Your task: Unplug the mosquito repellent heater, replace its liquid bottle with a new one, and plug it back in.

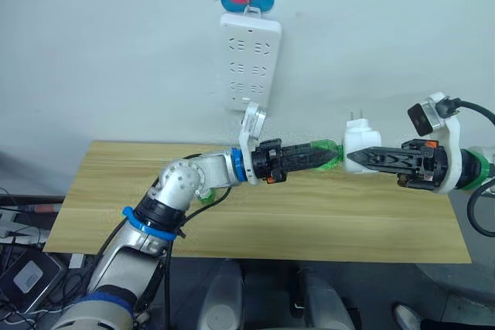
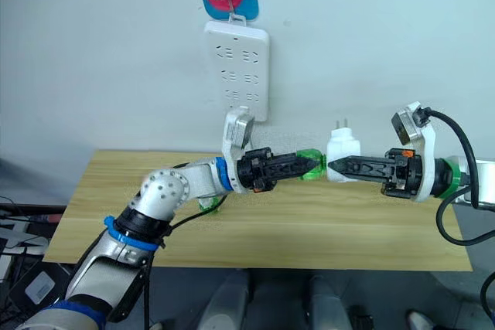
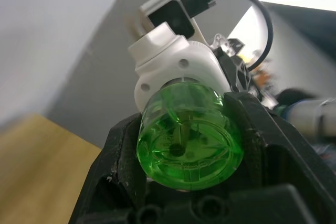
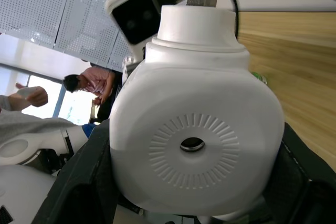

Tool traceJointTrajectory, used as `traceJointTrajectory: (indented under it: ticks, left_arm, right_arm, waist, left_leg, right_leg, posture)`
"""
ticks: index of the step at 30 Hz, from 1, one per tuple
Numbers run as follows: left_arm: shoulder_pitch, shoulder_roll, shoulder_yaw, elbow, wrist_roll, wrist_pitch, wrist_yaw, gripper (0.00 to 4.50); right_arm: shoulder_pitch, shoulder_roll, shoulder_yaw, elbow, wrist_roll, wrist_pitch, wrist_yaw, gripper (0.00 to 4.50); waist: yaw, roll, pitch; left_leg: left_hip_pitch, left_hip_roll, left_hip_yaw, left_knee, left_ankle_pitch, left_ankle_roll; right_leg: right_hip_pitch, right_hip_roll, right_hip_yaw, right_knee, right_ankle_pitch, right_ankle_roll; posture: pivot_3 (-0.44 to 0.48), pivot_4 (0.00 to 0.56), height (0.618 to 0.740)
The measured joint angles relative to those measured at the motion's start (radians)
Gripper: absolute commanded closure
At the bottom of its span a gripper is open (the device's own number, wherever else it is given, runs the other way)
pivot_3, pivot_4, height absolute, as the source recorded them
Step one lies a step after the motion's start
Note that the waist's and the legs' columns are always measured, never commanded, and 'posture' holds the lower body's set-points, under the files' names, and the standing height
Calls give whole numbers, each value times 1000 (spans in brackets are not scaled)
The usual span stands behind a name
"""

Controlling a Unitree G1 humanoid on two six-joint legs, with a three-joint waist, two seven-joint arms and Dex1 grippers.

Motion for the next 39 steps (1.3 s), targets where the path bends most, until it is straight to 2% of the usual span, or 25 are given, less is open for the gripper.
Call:
traceJointTrajectory:
  ticks: [3,7,14,20,28,32,35,39]
  left_arm:
    - [-39,-19,32,154,-112,200,57,2243]
    - [-55,-24,79,242,-142,346,80,2243]
    - [-16,-31,200,267,-141,426,118,2243]
    - [-12,-28,276,269,-89,452,111,2243]
    - [43,-3,321,209,-48,514,84,2243]
    - [75,-2,338,174,-33,524,84,2243]
    - [98,-2,358,142,-28,522,85,2243]
    - [126,-3,365,112,-24,523,90,2243]
  right_arm:
    - [9,-11,29,-16,-2,1,-5,1402]
    - [10,-10,53,-34,-1,4,-7,1402]
    - [10,-25,48,-30,-1,10,-2,1402]
    - [13,-43,28,2,-1,22,-3,1402]
    - [14,-70,4,120,-12,21,-67,1402]
    - [36,-61,21,124,-254,-9,-121,1402]
    - [87,-63,148,104,-623,-124,-109,1402]
    - [114,-23,243,146,-921,-220,-69,1402]
  waist:
    - [-7,0,0]
    - [-17,0,0]
    - [-19,0,0]
    - [-18,0,0]
    - [-17,0,0]
    - [-16,0,0]
    - [-13,0,0]
    - [-10,0,0]
  left_leg:
    - [0,0,0,0,0,0]
    - [0,0,0,-1,0,0]
    - [0,0,0,-1,0,0]
    - [0,0,0,-1,0,-1]
    - [0,0,1,-2,0,-1]
    - [0,0,1,-2,0,-1]
    - [0,-1,1,-2,1,-1]
    - [-1,-1,2,-3,3,-6]
  right_leg:
    - [0,0,0,0,0,0]
    - [-1,0,0,0,0,0]
    - [-1,0,1,0,0,-1]
    - [-1,-1,1,0,0,-1]
    - [-1,-1,1,0,0,-1]
    - [-1,-1,1,0,0,0]
    - [-2,-1,1,-1,-3,4]
    - [-3,-1,2,-1,-2,4]
  posture:
    - [258,267,740]
    - [253,266,740]
    - [249,264,740]
    - [261,267,740]
    - [276,267,740]
    - [289,269,740]
    - [299,270,740]
    - [311,277,740]
